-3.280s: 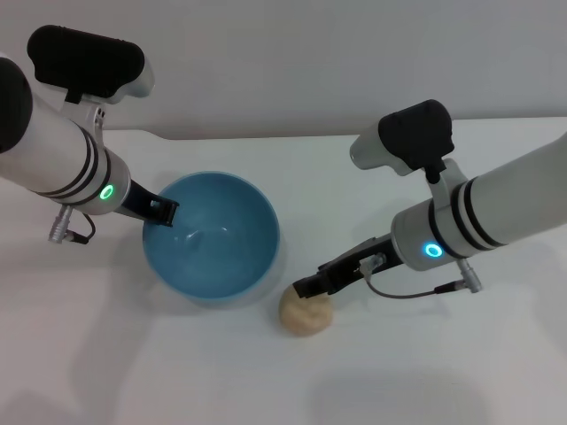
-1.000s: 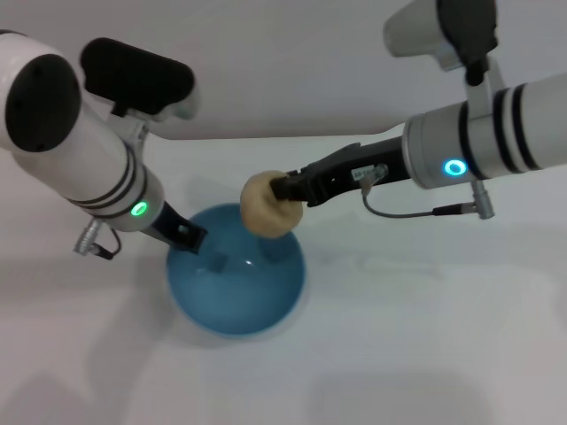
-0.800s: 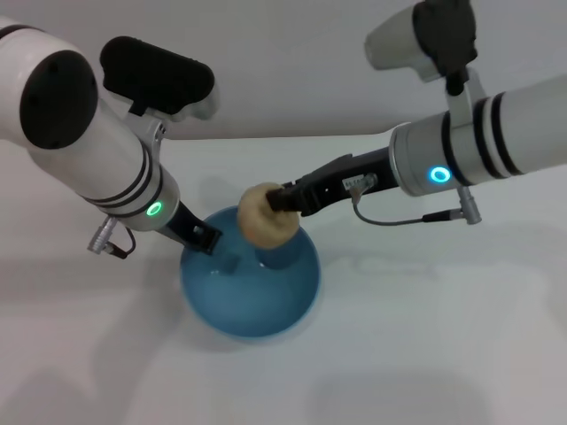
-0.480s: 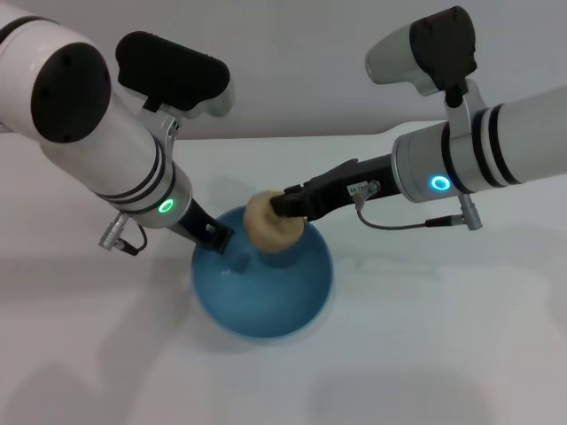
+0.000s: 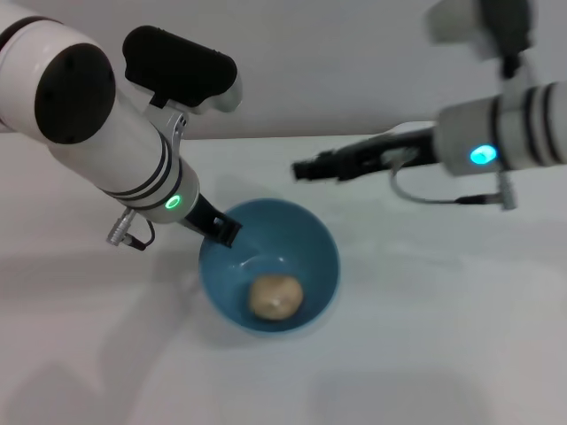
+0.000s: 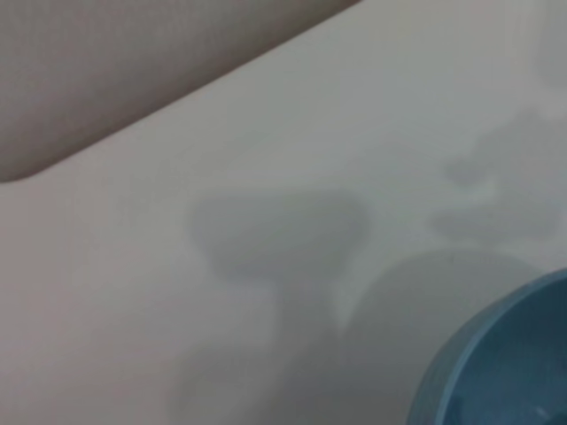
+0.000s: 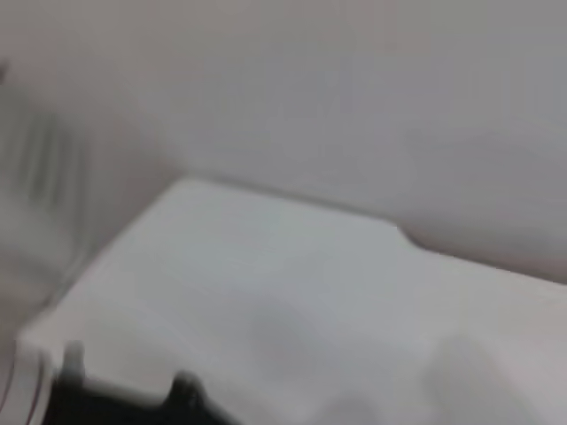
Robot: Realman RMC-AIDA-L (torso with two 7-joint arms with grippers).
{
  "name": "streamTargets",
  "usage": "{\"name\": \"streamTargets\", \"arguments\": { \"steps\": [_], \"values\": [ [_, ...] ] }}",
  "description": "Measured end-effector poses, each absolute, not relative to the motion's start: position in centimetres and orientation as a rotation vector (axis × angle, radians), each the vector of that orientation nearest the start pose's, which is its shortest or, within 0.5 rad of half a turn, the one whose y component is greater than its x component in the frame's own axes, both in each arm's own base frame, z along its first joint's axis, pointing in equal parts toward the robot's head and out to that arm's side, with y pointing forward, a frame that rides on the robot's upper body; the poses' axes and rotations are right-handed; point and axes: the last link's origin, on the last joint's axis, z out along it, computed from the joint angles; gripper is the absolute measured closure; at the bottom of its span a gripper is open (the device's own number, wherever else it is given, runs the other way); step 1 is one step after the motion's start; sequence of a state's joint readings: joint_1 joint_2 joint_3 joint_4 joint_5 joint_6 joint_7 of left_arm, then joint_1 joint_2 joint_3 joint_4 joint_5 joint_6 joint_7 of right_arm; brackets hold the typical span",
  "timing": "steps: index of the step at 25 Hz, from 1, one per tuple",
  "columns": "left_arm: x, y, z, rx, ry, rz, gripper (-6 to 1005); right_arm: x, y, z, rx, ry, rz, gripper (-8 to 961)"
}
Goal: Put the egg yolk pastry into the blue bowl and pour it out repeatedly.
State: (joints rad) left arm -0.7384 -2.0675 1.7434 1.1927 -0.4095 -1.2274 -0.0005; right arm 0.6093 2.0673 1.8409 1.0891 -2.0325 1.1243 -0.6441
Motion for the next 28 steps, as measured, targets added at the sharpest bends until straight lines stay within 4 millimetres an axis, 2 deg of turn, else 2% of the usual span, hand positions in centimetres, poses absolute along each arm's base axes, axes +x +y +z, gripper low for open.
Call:
{"name": "streamTargets", "arguments": {
  "steps": [1, 4, 9, 13, 16, 17, 23, 28],
  "values": [
    [-15.0, 38.4, -5.8, -2.278, -1.022, 0.437, 996, 15.5, 39.8, -1.4, -2.508, 1.192, 0.41, 479],
    [-15.0, 38.5, -6.2, -2.29, -1.017, 0.357, 996, 18.0, 40.0, 1.5, -2.383, 1.338, 0.522, 479],
    [-14.7, 38.7, -7.0, -2.316, -0.978, 0.231, 996, 23.9, 38.9, 6.2, -2.111, 1.481, 0.659, 478],
    [-14.3, 38.7, -7.7, -2.324, -0.927, 0.109, 996, 28.1, 37.4, 7.9, -1.967, 1.521, 0.695, 478],
    [-14.0, 38.8, -7.9, -2.305, -0.905, -0.05, 996, 29.7, 36.5, 8.0, -1.953, 1.479, 0.671, 478],
    [-14.0, 38.8, -7.9, -2.305, -0.905, -0.05, 996, 30.2, 36.3, 7.9, -1.952, 1.454, 0.652, 478],
    [-14.4, 38.5, -7.7, -2.239, -0.893, -0.285, 996, 33.5, 36.1, 6.3, -1.885, 1.404, 0.552, 478],
    [-14.7, 36.9, -7.9, -2.138, -0.766, -0.575, 996, 34.1, 36.1, 6.1, -1.874, 1.38, 0.524, 478]
  ]
}}
